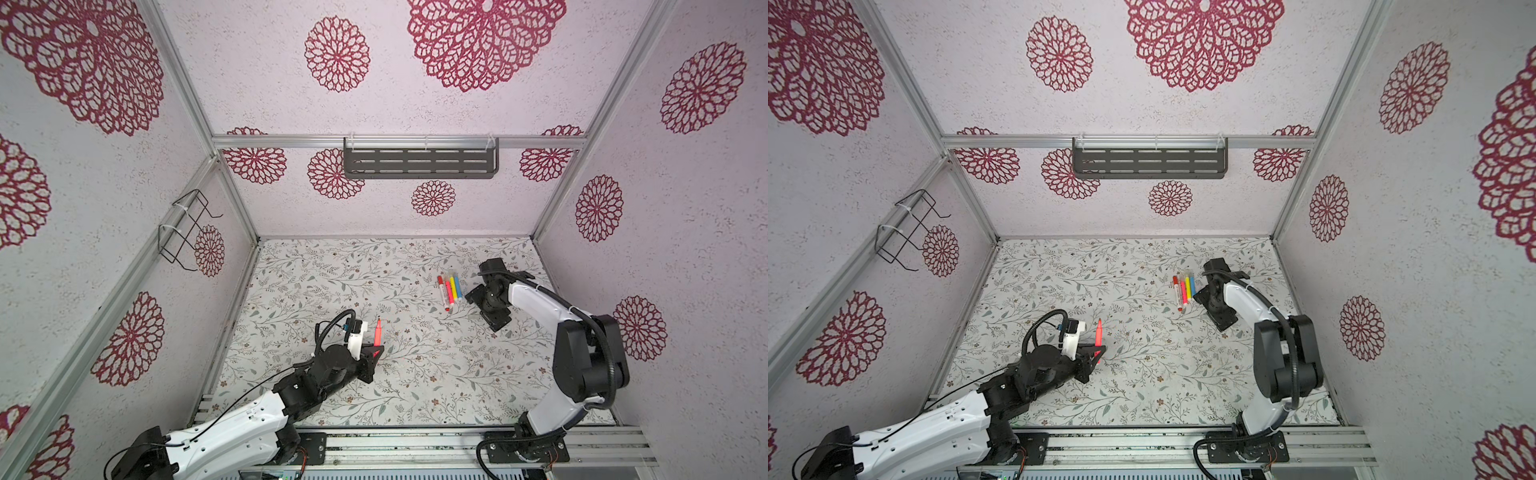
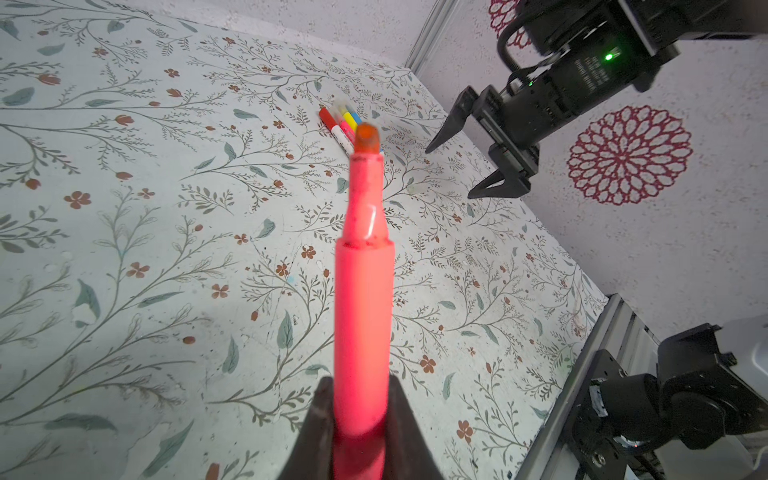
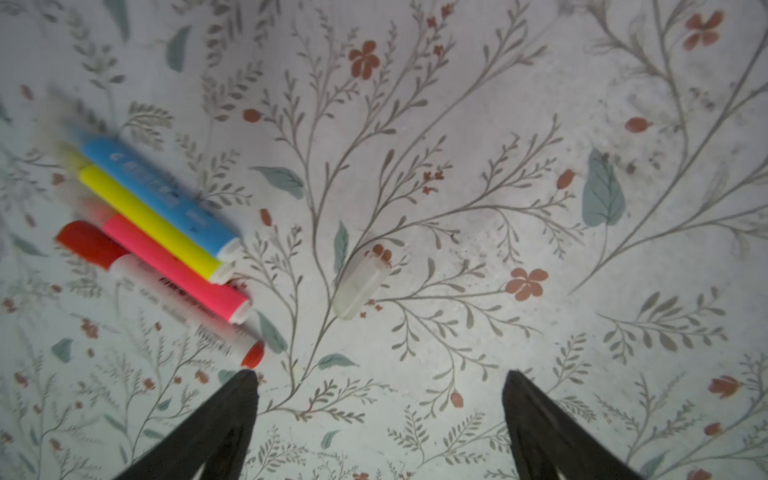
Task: Insert the pens into the pen caps
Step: 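Move the right gripper to the clear cap and grasp it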
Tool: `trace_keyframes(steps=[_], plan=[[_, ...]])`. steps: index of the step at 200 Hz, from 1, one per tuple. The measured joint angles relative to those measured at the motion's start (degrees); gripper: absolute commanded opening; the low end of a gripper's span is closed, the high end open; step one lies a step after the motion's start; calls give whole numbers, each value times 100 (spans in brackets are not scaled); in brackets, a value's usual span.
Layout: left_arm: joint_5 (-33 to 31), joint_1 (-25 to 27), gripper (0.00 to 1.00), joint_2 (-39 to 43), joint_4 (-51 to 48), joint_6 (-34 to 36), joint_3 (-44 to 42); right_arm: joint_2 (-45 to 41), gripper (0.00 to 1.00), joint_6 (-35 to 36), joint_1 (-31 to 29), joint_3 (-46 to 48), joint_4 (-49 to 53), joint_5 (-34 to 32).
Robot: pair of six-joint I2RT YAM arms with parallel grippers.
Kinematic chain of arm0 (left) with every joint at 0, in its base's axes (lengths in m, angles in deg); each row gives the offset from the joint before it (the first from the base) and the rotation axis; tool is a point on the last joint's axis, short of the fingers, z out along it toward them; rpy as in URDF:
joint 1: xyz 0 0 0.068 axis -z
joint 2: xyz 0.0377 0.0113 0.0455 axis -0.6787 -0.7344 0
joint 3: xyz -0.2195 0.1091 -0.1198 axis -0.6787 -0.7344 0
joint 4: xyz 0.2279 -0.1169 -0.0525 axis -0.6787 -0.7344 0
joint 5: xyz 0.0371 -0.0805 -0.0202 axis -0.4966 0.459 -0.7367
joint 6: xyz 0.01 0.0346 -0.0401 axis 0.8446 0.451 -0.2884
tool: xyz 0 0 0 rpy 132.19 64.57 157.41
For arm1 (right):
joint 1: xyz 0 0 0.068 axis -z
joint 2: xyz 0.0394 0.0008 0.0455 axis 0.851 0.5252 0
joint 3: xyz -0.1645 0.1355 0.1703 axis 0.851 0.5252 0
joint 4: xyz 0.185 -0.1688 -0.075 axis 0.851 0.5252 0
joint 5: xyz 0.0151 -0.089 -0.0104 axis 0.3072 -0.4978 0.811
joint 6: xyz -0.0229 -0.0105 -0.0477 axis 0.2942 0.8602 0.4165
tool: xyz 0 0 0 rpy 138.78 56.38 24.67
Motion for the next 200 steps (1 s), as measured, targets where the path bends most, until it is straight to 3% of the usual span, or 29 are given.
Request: trace_keyframes(steps=[111, 140, 200], plan=[[-208, 0, 0, 334, -179, -20, -98, 1252, 50, -337, 109, -791, -9, 494], [-273, 0, 0, 496, -238, -20, -140, 1408, 48, -387, 138, -916, 87, 487], [-433, 0, 0, 835, -426, -15, -229, 1521, 15, -205, 146, -1029, 221, 435]])
